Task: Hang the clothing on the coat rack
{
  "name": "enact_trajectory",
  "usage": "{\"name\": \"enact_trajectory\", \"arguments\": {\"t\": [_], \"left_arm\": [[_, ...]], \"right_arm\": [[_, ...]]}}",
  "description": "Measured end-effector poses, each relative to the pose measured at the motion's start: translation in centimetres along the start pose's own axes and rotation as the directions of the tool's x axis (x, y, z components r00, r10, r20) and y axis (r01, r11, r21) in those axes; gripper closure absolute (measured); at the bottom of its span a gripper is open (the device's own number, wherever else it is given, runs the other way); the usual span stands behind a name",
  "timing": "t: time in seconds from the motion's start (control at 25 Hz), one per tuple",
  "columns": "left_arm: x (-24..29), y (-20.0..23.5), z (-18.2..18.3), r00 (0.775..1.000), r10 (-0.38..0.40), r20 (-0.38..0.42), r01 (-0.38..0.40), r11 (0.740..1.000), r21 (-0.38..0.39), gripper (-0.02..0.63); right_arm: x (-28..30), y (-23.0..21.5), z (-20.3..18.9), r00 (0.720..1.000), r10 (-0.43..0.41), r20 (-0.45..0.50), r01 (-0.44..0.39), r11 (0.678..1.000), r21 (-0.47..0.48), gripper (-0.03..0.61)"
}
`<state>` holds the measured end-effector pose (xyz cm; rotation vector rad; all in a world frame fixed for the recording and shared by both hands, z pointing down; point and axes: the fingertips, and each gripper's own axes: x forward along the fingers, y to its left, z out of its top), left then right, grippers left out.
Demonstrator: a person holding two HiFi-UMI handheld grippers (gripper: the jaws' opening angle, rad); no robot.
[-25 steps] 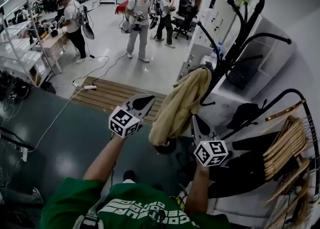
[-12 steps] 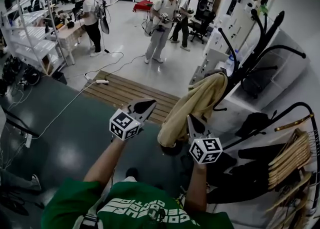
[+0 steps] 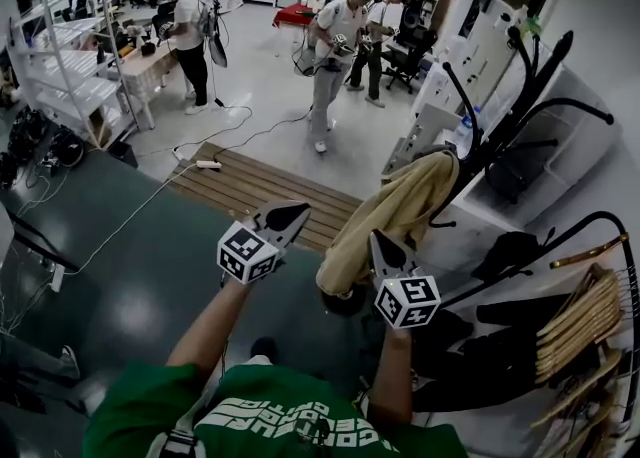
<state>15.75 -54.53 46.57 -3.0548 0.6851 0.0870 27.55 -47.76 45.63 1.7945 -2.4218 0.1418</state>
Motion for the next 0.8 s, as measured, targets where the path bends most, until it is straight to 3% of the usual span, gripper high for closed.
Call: {"name": "enact_trajectory", "arguments": {"t": [0.8], "left_arm": [[0.47,-0.12,-0.18,1.0,-0.012,-0.006,0.012,1.0,-0.003,0.609]], "right_arm": [[-0.06,-0.55,-0.24,1.0,-0.02,0.001,0.02,1.0,0.003,0.571]]}}
